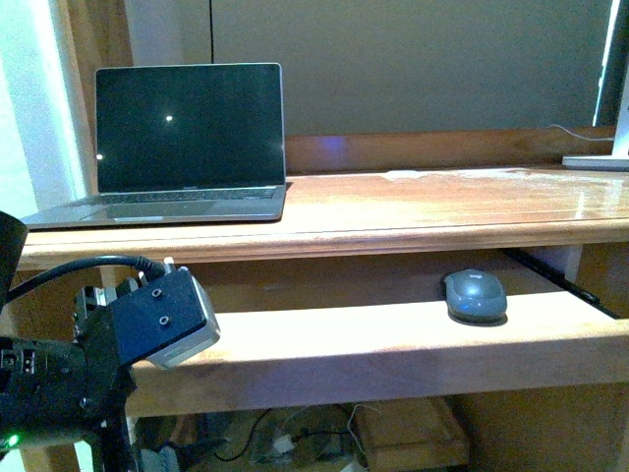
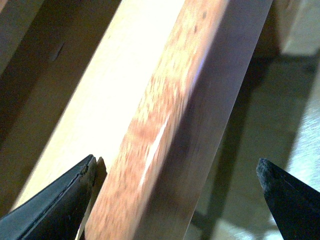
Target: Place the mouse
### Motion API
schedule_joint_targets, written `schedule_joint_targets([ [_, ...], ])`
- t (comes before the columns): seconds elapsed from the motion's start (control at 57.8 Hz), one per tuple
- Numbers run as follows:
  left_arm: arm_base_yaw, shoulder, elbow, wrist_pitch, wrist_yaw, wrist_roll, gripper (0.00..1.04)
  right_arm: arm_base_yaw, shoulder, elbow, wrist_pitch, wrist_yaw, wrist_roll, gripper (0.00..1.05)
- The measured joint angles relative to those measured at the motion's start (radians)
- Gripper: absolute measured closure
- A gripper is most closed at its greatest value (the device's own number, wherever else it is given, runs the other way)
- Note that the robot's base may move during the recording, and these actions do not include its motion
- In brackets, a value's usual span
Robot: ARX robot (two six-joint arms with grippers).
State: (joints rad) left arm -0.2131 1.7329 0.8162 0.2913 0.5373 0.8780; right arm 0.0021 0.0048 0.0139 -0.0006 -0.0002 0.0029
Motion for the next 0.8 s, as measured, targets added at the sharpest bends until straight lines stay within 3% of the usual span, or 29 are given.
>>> schedule_joint_targets([
  [0.208,-0.061,-0.118,-0.097,0.061,0.092,-0.38,0.08,0.0,0.0,0.0,0.0,0.0,0.0,0.07],
  [0.346,-0.074,-0.171,-0.11,0.208,0.056,-0.696,0.08,0.0,0.0,0.0,0.0,0.0,0.0,0.07],
  [0.519,-0.083,-0.288,-0.093,0.264,-0.179,-1.054,0.08,0.0,0.0,0.0,0.0,0.0,0.0,0.07],
  [0.796,-0.176,-0.566,-0.251,0.282,-0.632,-1.012,0.08,0.0,0.0,0.0,0.0,0.0,0.0,0.07],
])
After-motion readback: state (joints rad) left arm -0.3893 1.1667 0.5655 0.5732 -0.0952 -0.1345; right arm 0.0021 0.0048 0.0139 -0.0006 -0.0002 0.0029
